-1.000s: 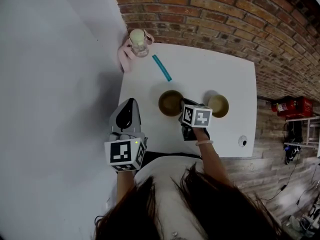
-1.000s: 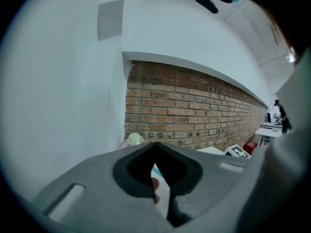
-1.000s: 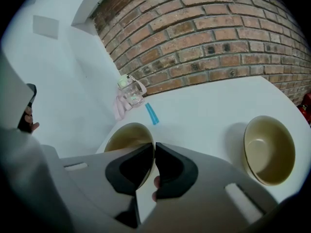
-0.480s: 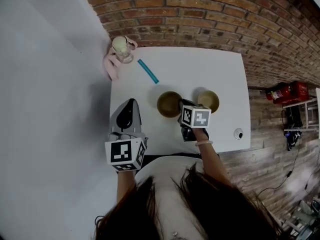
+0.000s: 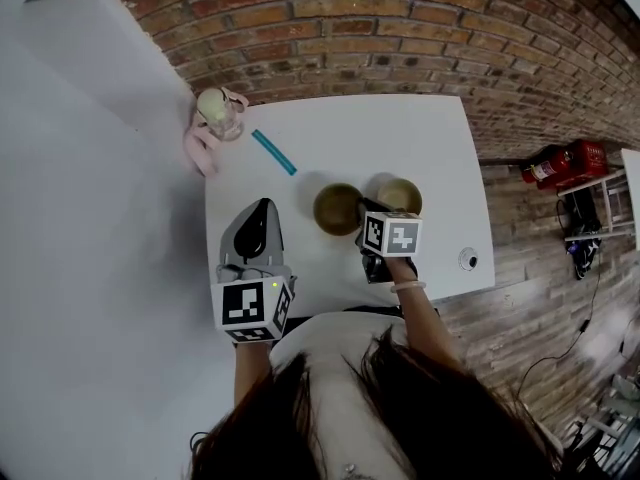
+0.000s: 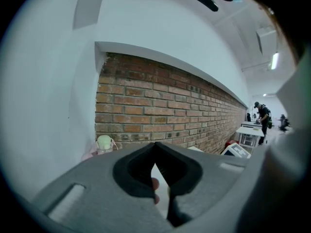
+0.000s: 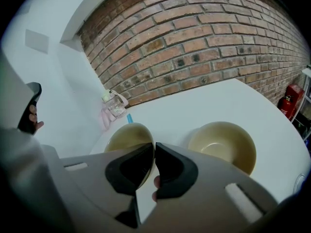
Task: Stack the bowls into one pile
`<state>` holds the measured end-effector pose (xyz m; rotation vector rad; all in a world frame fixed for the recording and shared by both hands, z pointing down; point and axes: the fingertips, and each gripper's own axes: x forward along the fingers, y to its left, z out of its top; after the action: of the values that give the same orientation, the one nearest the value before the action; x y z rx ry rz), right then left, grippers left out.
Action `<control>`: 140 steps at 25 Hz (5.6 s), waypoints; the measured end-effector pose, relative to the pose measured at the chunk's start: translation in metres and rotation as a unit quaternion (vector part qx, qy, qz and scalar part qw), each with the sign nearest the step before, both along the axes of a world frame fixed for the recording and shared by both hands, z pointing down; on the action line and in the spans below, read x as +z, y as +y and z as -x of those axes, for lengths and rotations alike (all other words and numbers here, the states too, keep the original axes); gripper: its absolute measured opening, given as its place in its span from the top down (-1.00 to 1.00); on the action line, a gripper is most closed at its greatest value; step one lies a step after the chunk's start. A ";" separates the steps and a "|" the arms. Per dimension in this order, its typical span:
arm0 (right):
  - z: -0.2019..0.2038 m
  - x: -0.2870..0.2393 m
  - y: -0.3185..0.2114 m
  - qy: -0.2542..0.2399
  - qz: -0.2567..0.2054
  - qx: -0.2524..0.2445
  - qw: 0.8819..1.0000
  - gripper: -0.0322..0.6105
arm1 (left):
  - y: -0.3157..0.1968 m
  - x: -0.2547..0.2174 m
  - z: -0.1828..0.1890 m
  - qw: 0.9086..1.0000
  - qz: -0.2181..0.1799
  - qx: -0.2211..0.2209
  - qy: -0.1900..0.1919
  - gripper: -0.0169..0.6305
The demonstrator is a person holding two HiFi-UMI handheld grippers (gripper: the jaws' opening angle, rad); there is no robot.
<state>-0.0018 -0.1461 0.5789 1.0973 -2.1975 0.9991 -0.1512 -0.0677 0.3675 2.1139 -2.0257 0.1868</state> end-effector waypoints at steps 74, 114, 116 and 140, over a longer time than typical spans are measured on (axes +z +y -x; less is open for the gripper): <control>-0.153 0.017 -0.038 0.067 -0.011 0.147 0.987 0.80 | -0.087 0.024 -0.106 0.991 0.029 0.131 0.017 0.95; -0.152 -0.009 -0.033 0.111 -0.073 0.143 0.981 0.68 | -0.073 0.013 -0.092 0.992 0.009 0.127 0.019 0.95; -0.150 -0.016 -0.029 0.108 -0.081 0.143 0.980 0.69 | -0.067 0.010 -0.090 0.992 0.006 0.126 0.020 0.95; -0.076 -0.122 0.030 0.066 -0.235 0.121 0.962 0.88 | 0.009 -0.024 -0.032 0.992 -0.041 0.116 0.011 0.95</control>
<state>0.0743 -0.1162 0.4566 1.6244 -2.2865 0.4764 -0.1189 -0.0589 0.3431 2.3891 -1.8006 0.1163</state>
